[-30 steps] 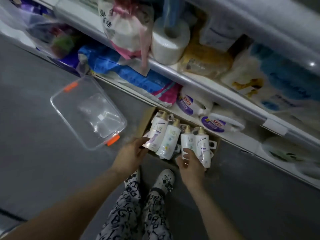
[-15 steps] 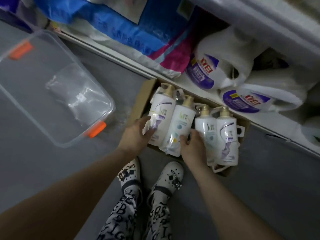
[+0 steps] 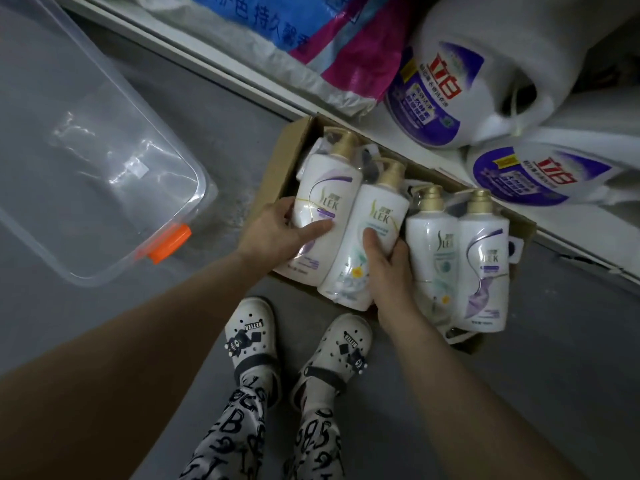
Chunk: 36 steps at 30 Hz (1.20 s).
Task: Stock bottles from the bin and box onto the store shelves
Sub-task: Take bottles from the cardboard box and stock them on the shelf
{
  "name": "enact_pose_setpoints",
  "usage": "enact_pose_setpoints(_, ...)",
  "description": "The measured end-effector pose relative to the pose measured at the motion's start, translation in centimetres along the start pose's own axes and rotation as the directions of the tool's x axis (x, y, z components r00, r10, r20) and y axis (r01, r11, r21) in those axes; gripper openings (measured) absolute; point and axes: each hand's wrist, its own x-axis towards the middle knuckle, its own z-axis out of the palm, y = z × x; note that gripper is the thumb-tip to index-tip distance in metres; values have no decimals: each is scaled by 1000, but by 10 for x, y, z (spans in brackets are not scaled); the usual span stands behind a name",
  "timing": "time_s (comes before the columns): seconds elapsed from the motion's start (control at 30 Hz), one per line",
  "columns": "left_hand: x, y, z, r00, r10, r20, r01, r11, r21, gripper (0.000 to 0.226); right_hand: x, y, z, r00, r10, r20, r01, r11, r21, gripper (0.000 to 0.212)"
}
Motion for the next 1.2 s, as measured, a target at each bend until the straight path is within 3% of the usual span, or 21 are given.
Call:
enact_pose_setpoints(0.3,-34,22,-16,984,-129,121,146,979,-143,61,-42,-8,-19,997,36,66,-46,987,156,34)
enact_pose_setpoints(0.47,-90,46,-26,982,-130,138,155,969,-193,54,-90,-26,-42,994,47,97,-62,986,156,54)
enact_pose_setpoints(0.6,-134,71,-35,987,-65,145,92,977,-194,44,-127,-49,-67,995,11,95,-24,990,140,53)
enact_pose_setpoints(0.83,-216,130,-51,993,30,118,-3,976,-220,52,-199,-103,-119,993,-79,92,62,984,168,39)
enact_pose_setpoints(1.13,-333,225,-84,969,179,168,-147,972,-184,60,-305,-169,-187,972,-217,92,196,961,197,43)
enact_pose_setpoints(1.2,-358,248,-91,959,208,191,-174,968,-180,68,-330,-186,-203,966,-248,74,229,952,203,57)
